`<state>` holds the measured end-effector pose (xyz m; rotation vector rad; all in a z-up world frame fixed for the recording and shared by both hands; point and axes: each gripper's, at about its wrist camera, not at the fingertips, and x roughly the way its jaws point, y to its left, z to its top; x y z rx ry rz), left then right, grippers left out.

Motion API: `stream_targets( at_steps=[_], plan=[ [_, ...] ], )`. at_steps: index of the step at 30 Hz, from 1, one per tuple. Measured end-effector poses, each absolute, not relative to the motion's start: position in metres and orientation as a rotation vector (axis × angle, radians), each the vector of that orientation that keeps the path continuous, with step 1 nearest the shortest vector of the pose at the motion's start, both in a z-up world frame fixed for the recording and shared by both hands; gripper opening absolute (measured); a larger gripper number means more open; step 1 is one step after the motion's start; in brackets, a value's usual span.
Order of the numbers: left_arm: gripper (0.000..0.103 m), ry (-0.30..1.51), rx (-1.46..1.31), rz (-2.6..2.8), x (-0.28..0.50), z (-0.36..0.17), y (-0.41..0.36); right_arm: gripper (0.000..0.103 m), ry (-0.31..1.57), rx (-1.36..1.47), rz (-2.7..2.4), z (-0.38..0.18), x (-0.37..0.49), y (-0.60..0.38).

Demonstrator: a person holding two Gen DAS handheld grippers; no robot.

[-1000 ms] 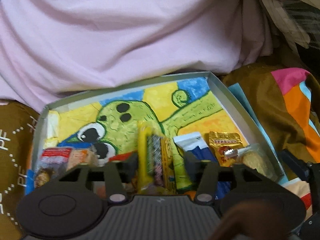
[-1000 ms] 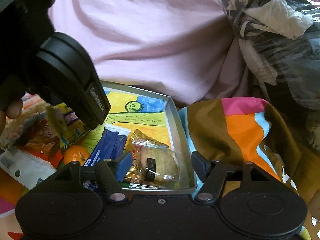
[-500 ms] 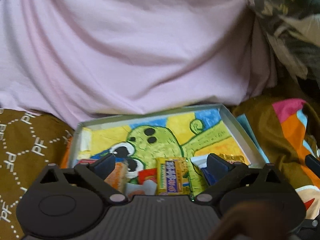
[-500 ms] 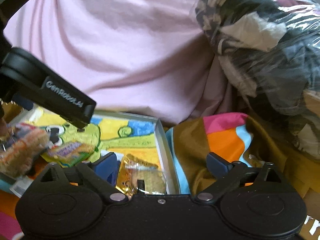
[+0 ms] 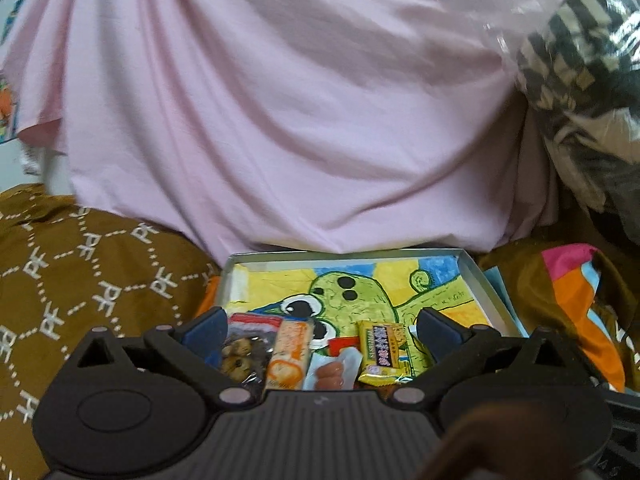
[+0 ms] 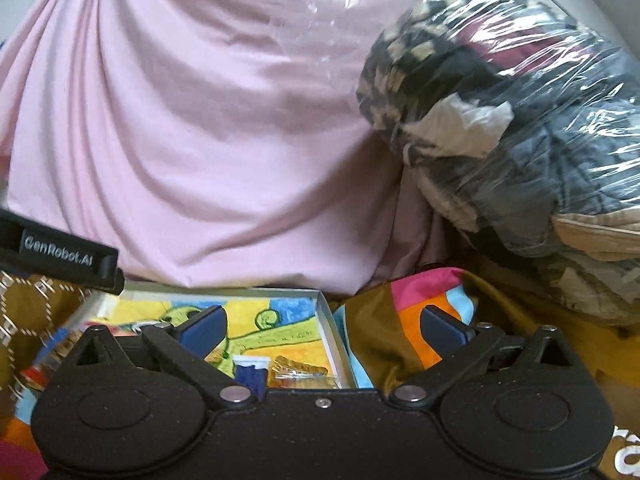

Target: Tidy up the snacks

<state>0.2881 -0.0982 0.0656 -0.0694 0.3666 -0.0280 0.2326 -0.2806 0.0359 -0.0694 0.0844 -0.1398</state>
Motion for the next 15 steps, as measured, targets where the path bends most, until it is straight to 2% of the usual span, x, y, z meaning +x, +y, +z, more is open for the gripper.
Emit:
stream_targets(
  at_steps=[15],
  plan=[
    [0.103,0.319,-0.135,0.050,0.211,0.068,-0.058,0.102,0.018,-0.033,-0.090,0.054,0.167,-0.251]
  ],
)
